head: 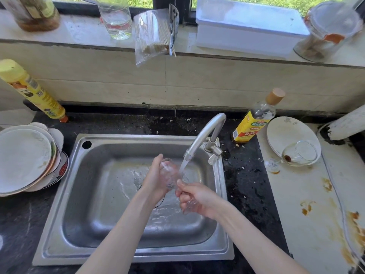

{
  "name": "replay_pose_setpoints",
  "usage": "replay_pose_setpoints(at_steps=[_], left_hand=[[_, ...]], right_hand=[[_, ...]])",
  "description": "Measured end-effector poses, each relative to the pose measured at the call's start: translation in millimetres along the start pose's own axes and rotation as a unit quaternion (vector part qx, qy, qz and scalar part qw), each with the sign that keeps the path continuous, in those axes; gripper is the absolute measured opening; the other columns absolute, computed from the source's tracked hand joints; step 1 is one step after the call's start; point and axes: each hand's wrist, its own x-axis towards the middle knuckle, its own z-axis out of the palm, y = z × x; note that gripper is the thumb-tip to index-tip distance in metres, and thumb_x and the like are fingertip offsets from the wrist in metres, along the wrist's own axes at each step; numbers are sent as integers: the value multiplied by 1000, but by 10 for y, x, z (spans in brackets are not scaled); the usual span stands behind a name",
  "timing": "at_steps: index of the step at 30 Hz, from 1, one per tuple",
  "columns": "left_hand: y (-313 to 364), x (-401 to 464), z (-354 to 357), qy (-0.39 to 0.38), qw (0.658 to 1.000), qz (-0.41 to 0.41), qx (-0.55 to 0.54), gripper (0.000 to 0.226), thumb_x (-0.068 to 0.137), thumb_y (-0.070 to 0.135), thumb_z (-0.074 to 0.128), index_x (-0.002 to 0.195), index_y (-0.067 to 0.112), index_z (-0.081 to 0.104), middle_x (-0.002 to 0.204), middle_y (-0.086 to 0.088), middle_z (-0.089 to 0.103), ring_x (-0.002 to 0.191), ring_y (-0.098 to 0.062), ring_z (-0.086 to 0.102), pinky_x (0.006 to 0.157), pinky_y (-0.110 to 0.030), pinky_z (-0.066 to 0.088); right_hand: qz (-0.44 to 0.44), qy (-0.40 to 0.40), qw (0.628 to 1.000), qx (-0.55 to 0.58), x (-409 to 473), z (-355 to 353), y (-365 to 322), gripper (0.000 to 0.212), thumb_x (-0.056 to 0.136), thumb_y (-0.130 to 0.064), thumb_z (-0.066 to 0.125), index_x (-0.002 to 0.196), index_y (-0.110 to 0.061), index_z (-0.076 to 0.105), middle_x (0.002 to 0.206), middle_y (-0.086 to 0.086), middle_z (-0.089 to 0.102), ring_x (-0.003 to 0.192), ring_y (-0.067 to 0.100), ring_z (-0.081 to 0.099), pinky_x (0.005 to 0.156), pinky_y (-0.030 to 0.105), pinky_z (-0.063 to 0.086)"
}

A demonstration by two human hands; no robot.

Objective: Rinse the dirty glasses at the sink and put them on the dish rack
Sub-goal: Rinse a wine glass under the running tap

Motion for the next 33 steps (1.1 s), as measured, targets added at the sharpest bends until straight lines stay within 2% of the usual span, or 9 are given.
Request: replay_pose_setpoints(at_steps=[4,6,11,16,19,22,24,29,33], left_hand=[[-40,-69,16,-154,986,64,18,33,89,53,45,84,22,53,84,-12,50,62,-21,48,51,-27,42],[-22,-46,10,-140,988,68,12,29,88,48,52,87,18,53,88,-15,48,62,-22,50,49,-27,42],[36,-13,33,-5,995,89,37,31,84,31,60,61,13,50,49,0,47,42,-14,46,41,-19,37],[-8,9,21,-13,998,59,22,40,87,29,59,54,9,46,45,0,46,38,-13,46,41,-18,39],[-25,22,-16,-83,995,46,12,49,72,42,73,95,5,51,77,-13,53,58,-21,56,51,-26,45],[5,13,-5,-146,989,29,-20,61,62,46,80,102,9,53,94,-10,56,75,-19,58,57,-26,49],[35,-2,0,-155,986,25,-49,55,60,45,82,97,12,58,99,-7,59,82,-17,59,66,-26,53],[93,-7,35,-23,999,8,25,45,70,43,72,89,5,57,80,-7,54,68,-20,57,61,-33,45],[122,66,-14,75,993,-18,-91,30,74,34,70,86,11,54,83,-4,53,84,-19,55,69,-36,46]], right_hand=[[54,-101,965,235,2,-73,-2,29,86,-31,59,68,-8,56,41,-8,40,39,8,47,46,17,43],[47,-123,961,245,13,-70,13,29,84,-30,63,68,-7,60,42,-7,41,42,8,48,48,18,43],[-44,36,998,-36,54,5,12,31,95,-26,52,77,-6,68,51,-1,51,47,10,52,54,24,46],[-153,183,928,-287,131,-32,70,20,93,-17,56,75,-9,63,53,-1,52,46,12,50,59,37,54],[-50,67,996,-35,119,-63,37,23,92,-16,55,73,-6,62,47,-3,47,41,9,48,49,22,46],[64,-95,957,267,83,-128,5,15,84,-14,62,72,-5,60,44,-5,48,39,9,51,47,20,45],[67,-129,940,307,66,-125,-7,11,78,-10,69,74,-5,60,45,-5,50,39,10,52,49,20,46],[-45,28,998,-44,76,-39,-80,19,94,-18,54,82,-7,63,51,-4,51,45,8,50,53,20,48],[-80,71,990,-90,108,-24,-146,16,91,-21,59,92,-7,66,68,2,62,52,11,54,62,23,50]])
